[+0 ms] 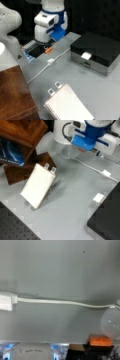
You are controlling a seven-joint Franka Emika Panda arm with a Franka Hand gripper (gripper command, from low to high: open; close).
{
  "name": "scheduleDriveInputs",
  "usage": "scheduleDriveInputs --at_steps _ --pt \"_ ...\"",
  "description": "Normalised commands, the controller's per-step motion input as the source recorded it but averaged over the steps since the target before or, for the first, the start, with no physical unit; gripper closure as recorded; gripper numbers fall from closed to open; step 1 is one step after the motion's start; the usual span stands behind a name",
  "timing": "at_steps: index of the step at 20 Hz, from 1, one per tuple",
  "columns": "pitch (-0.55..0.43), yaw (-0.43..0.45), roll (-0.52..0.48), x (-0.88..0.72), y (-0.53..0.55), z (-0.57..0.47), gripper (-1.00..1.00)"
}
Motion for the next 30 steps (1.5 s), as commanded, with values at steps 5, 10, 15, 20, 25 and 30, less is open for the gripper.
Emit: scheduleDriveInputs --at_steps 5,10,15,20,25,30 --pt "-0.16 -0.045 0.292 -0.52 0.04 -0.21 -1.0" --pt "-0.151 -0.147 0.21 -0.61 0.12 -0.2 -1.0" --pt "-0.151 -0.159 0.115 -0.55 0.11 -0.12 -1.0" --pt "-0.099 -0.139 0.056 -0.51 0.12 -0.08 -1.0" --pt "-0.096 -0.233 0.005 -0.33 0.25 -0.13 -1.0" --pt "-0.105 -0.218 0.032 -0.17 0.32 -0.2 1.0"
